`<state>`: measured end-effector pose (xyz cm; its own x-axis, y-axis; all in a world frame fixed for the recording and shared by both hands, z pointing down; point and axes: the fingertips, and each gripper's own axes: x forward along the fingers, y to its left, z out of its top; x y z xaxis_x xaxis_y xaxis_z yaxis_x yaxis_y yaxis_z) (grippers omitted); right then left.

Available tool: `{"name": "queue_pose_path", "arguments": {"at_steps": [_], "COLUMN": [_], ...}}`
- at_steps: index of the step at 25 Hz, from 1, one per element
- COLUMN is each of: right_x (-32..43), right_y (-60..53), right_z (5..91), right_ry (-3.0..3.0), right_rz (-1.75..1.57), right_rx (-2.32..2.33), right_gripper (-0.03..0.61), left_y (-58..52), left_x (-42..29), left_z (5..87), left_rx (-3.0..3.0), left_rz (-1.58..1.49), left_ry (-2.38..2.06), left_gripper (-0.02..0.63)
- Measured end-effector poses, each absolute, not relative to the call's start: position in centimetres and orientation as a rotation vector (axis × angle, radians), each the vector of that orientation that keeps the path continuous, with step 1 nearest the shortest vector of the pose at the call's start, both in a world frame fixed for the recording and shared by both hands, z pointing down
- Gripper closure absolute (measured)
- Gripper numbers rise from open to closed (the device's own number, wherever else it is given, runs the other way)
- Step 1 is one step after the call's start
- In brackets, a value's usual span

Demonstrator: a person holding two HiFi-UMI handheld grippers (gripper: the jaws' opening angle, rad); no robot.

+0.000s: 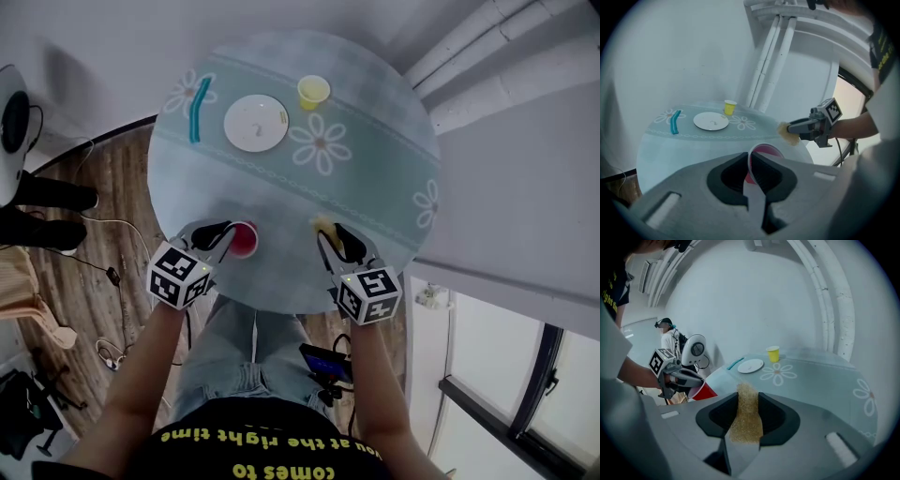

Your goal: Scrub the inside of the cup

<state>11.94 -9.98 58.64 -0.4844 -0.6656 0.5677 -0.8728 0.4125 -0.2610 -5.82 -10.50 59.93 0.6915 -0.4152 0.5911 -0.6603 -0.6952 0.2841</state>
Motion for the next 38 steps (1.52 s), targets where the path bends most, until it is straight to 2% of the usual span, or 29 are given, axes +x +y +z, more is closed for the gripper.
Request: {"name": "queue_pose_path", "arguments": {"at_steps": [21, 38], "right_x": [11.8, 11.9], "right_y": [-9.6, -9.1], "right_z": [63.0, 65.3], "right_ry": [-2.166, -2.052], "right_rz": [0.871, 0.902], "right_rx": [1.241, 1.174], "right_gripper": [0.432, 0.390], "left_y": [-11.1, -11.3], "left_x": [-5.9, -5.0], "left_z": [61.9, 61.7], "left_rx": [2.250, 2.297], "left_rz": [0.710, 0.720], "left_ry": [-0.856, -0.832], "left_gripper": [0.584, 0.583]}}
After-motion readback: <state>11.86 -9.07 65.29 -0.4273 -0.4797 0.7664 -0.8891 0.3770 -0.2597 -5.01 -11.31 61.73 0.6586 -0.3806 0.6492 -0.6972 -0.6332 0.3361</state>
